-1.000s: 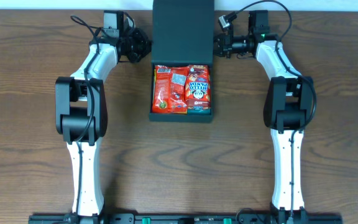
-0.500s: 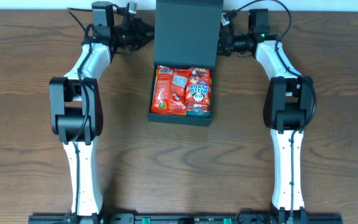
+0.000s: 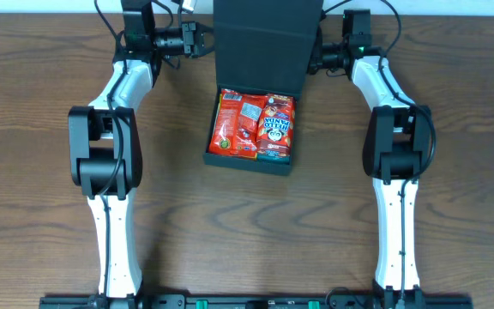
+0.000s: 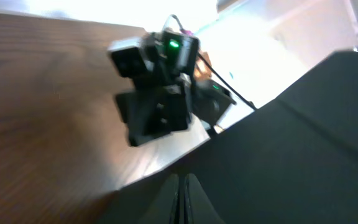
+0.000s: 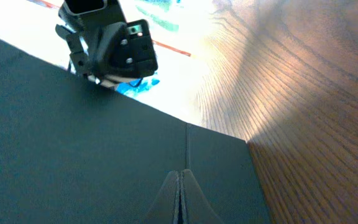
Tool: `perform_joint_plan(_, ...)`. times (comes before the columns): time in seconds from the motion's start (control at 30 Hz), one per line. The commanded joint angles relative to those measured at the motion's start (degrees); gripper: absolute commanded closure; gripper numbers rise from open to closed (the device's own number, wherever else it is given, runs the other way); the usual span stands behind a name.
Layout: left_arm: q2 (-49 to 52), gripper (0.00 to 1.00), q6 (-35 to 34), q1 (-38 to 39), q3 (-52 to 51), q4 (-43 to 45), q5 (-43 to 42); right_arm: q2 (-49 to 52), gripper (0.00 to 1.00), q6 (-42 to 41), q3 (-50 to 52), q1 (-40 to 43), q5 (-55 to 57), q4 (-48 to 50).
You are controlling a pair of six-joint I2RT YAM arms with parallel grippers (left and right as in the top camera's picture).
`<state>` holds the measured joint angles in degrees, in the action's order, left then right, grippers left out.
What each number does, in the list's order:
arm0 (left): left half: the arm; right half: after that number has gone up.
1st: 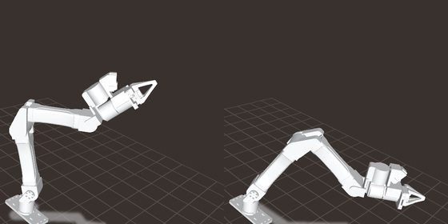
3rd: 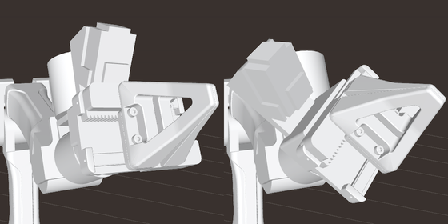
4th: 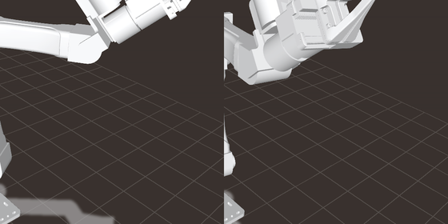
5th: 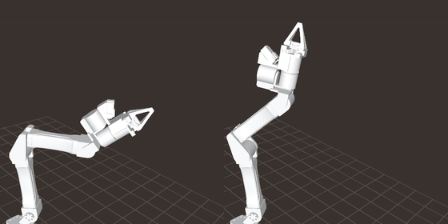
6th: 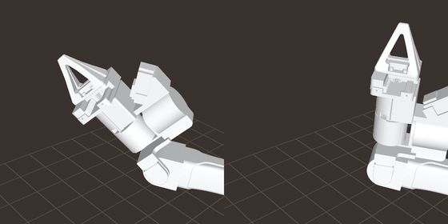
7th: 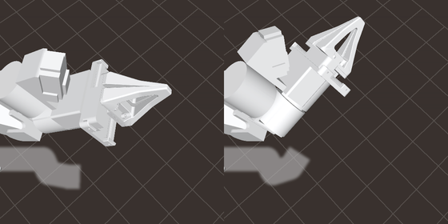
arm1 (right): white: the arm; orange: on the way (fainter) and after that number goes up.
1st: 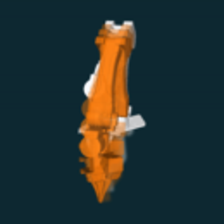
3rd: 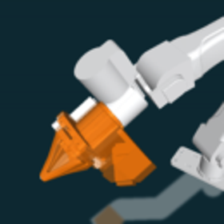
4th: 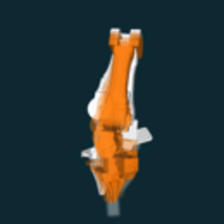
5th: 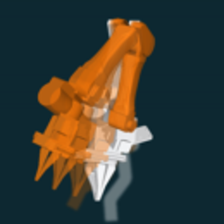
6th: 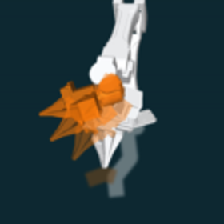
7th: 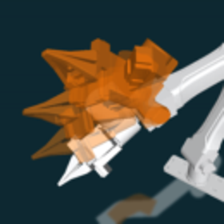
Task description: Pack container
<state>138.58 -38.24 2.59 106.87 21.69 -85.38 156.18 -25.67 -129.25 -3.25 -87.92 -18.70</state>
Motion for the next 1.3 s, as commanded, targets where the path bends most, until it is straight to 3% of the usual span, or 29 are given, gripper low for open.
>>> perform_joint_plan(0.0,0.79,0.94,-2.99,0.2,0.87,2.29,-5.25,-0.15,0.98,-0.7,-0.28,-0.39,-1.44,0.31)
perform_joint_plan(0.13,0.79,0.94,-6.58,0.2,0.87,5.31,-5.25,-0.15,0.98,-6.56,-0.28,0.31,2.27,3.98)
perform_joint_plan(0.3,0.79,0.94,-10.84,0.22,0.87,8.66,-5.25,-0.15,0.98,-17.7,-0.28,1.57,1.84,15.61)
perform_joint_plan(0.7,0.79,0.94,-13.62,0.22,0.87,9.07,-5.01,-0.15,0.98,-39.39,-0.28,1.66,-0.57,39.93)
perform_joint_plan(0.8,0.81,0.94,-14.6,0.2,0.87,9.01,-1.62,-0.15,0.98,-39.47,-0.28,1.7,2.49,41.38)
perform_joint_plan(0.9,0.81,0.94,-14.53,-0.09,0.87,6.86,7.08,-0.15,0.98,-33.18,-0.28,1.97,9.2,34.29)
perform_joint_plan(1.03,0.81,0.94,-13.22,-1.01,0.87,-6.08,22.95,-0.15,0.98,-24.26,-0.28,2.49,25.03,13.31)
perform_joint_plan(1.27,-0.76,0.94,-9.7,-3.82,1.01,-18.97,34.4,-1.36,0.98,-12.24,-3.43,4.96,40.79,-9.4)
